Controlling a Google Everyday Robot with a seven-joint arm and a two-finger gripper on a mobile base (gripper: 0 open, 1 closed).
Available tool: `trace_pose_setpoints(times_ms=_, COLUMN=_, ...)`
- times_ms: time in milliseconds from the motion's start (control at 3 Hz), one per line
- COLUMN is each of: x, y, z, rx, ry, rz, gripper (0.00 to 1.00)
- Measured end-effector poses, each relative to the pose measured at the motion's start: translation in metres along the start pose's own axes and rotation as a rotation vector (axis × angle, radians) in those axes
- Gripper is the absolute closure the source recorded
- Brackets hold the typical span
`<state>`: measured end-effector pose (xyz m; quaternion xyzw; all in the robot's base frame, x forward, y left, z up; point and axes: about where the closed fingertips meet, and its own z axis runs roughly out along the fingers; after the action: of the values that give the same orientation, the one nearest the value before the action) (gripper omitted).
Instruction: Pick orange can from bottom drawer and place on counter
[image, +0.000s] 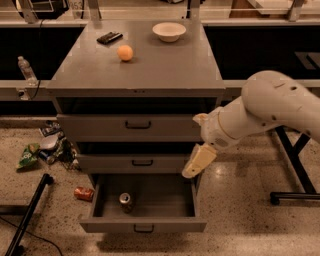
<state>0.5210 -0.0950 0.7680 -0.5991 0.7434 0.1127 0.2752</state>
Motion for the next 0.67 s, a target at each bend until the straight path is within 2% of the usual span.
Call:
trace_pose_setpoints(times_ms=333, x=-0.005, y=-0.019, z=0.006, rx=0.07, ry=-0.03, rz=0.013, gripper=0.0)
trace_pose_setpoints(times_ms=667, x=0.004, y=-0.016, z=0.025, rx=0.055, ry=-0.027, rz=0.055, gripper=0.0)
